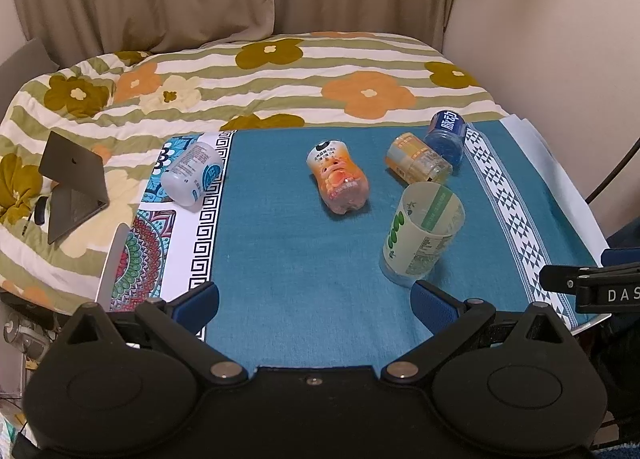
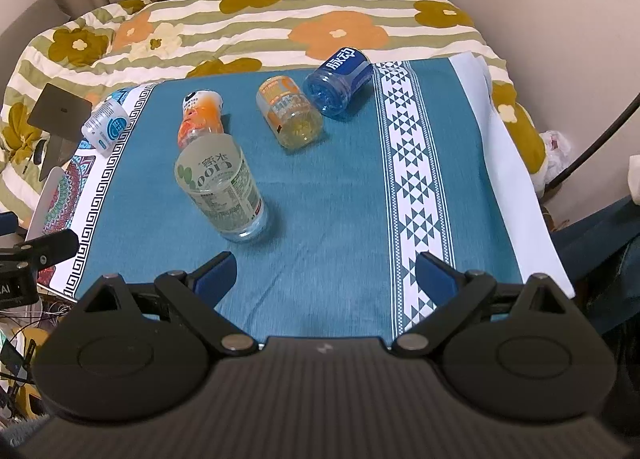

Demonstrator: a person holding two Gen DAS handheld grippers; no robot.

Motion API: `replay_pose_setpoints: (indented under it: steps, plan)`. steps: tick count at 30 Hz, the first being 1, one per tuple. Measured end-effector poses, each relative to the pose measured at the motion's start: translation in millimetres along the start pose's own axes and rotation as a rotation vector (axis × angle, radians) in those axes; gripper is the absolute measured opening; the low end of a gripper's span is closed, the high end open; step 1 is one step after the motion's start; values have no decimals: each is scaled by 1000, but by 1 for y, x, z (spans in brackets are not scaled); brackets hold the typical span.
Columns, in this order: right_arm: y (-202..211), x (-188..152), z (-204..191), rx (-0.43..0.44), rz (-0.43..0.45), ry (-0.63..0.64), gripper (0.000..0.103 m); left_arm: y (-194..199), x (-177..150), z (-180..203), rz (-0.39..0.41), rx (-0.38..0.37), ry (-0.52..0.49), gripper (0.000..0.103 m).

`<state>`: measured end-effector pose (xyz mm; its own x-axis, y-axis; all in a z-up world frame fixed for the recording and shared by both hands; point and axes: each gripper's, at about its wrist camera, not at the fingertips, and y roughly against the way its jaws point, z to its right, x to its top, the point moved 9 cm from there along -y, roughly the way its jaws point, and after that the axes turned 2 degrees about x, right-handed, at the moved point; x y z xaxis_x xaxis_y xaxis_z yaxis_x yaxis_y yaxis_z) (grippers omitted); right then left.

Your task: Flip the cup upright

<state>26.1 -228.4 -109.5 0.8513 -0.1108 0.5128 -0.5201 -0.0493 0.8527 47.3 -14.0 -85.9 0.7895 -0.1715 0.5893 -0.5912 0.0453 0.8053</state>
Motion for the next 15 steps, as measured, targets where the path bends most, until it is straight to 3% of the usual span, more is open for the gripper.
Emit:
replay_pose_setpoints:
  steps: [15]
  plan:
    - [2, -3, -1, -8, 4, -7, 103, 2, 1, -8, 18, 23, 5, 103]
